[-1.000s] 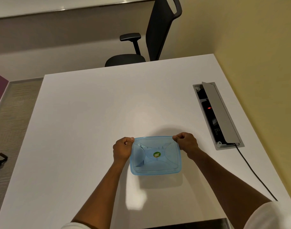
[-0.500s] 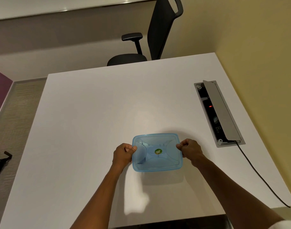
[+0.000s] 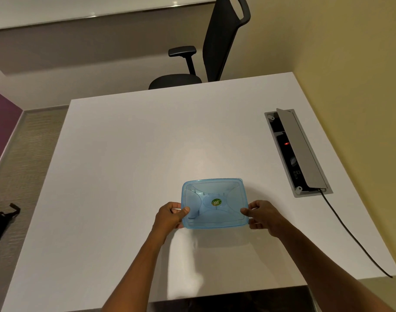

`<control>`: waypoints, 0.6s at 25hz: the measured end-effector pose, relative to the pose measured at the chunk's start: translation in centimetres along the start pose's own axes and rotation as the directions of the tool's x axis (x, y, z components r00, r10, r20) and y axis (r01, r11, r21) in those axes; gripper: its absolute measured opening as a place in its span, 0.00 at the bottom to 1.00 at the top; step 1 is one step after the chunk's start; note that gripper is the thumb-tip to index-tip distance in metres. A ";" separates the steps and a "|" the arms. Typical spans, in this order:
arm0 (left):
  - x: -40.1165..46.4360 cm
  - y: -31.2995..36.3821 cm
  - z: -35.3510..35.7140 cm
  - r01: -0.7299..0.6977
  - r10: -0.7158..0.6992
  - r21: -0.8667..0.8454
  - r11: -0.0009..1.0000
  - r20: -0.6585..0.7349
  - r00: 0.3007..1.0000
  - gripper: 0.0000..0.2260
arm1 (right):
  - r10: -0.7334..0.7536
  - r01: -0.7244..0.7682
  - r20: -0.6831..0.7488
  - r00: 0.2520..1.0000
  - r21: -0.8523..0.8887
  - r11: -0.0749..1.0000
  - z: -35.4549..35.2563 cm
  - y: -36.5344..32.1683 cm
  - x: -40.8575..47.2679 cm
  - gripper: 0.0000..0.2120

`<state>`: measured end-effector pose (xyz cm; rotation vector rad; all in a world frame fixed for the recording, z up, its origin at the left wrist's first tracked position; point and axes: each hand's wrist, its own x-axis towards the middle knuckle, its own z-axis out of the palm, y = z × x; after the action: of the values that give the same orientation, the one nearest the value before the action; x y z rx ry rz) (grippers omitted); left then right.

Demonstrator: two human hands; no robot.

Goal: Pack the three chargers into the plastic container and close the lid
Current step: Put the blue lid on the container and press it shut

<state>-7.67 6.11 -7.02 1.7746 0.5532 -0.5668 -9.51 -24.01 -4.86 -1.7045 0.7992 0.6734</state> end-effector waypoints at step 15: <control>-2.4 -0.8 1.6 -0.130 0.154 0.132 0.983 -0.196 0.969 0.11 | -0.220 0.172 -0.242 0.945 -0.206 0.963 1.5 0.8 -1.4 0.15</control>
<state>-10.18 4.61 -6.50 1.9812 0.5369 -0.3238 -11.06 -22.50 -4.56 -2.0400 0.7528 0.3955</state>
